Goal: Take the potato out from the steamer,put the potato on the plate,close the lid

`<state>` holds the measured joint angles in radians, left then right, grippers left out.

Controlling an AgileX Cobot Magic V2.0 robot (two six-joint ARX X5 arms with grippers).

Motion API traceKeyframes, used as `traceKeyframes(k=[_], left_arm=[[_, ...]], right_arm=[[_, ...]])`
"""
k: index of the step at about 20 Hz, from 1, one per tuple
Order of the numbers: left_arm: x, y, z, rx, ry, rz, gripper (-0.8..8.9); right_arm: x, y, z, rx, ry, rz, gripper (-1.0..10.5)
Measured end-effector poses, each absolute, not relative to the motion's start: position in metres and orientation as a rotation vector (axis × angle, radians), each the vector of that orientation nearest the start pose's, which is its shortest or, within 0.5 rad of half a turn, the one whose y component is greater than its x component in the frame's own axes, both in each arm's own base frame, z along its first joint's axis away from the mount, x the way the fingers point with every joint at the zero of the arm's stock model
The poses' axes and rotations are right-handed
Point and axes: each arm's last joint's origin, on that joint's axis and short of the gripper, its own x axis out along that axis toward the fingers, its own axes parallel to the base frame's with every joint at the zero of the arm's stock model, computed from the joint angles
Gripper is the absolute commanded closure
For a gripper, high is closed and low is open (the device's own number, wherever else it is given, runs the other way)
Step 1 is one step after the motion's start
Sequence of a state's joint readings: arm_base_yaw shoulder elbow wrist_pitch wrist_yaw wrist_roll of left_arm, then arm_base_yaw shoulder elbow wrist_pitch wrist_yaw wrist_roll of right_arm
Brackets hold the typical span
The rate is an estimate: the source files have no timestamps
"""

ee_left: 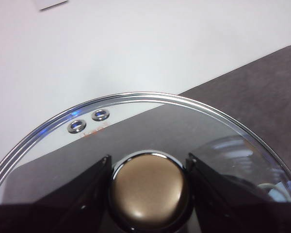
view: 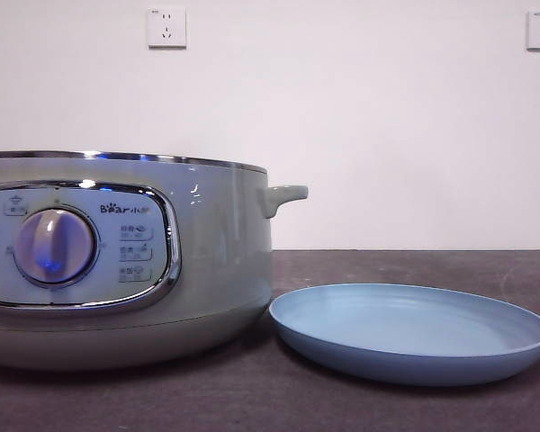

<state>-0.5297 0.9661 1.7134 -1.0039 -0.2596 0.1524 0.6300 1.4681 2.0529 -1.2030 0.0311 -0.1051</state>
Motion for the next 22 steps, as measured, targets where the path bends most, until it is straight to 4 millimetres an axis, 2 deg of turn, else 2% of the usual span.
traceKeyframes(k=[3, 6, 10, 17, 22], left_arm=[[0.099, -0.050, 0.507, 0.249, 0.217, -0.300, 8.22], [0.105, -0.054, 0.505, 0.252, 0.232, -0.323, 8.22], [0.105, -0.055, 0.506, 0.247, 0.229, -0.349, 8.22], [0.106, -0.055, 0.505, 0.245, 0.231, -0.348, 8.22], [0.106, -0.056, 0.505, 0.245, 0.232, -0.348, 8.22]], right_arm=[[0.194, 0.128, 0.489, -0.290, 0.585, 0.567, 9.6], [0.202, 0.126, 0.461, -0.290, 0.656, 0.539, 9.6], [0.211, 0.130, 0.409, -0.274, 0.731, 0.523, 9.6], [0.225, 0.143, 0.302, -0.195, 0.901, 0.578, 9.6], [0.219, 0.139, 0.250, -0.185, 1.009, 0.547, 9.6]])
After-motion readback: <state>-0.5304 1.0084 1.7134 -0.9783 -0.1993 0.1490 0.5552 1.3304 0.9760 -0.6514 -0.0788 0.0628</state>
